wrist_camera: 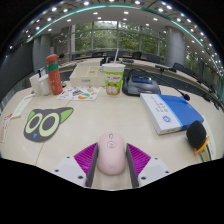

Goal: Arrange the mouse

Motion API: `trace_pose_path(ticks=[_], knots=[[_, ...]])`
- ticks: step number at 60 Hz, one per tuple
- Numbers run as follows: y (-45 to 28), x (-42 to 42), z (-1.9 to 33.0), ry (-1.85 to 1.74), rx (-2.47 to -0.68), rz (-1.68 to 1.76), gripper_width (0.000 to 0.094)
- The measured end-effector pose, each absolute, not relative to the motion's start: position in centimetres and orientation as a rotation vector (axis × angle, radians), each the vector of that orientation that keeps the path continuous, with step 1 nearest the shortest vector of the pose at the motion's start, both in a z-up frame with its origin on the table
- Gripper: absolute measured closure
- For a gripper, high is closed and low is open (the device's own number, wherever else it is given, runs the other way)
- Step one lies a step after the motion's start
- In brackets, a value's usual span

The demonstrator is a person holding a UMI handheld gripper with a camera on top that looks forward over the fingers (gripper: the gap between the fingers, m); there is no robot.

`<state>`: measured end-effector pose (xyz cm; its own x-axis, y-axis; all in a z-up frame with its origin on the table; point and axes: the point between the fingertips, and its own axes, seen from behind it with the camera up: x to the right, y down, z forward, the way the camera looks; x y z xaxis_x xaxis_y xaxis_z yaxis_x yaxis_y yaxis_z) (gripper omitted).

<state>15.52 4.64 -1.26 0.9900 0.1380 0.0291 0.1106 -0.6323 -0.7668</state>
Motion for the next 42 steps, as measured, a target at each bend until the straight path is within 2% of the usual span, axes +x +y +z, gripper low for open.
trace_pose_path(ticks=[1, 12, 22, 27, 42], knots=[[4.8, 15.5, -1.4, -0.172, -2.261, 0.037, 0.0451], [4.6, 15.7, -1.4, -0.121, -2.284, -0.009, 0.0544], [4.4, 16.1, -0.7, -0.025, -2.304, -0.083, 0.0589], [4.5, 15.7, 2.0, 0.007, -2.268, -0.116, 0.0589], [5.9, 7.7, 15.7, 0.032, -2.077, -0.13, 0.059]])
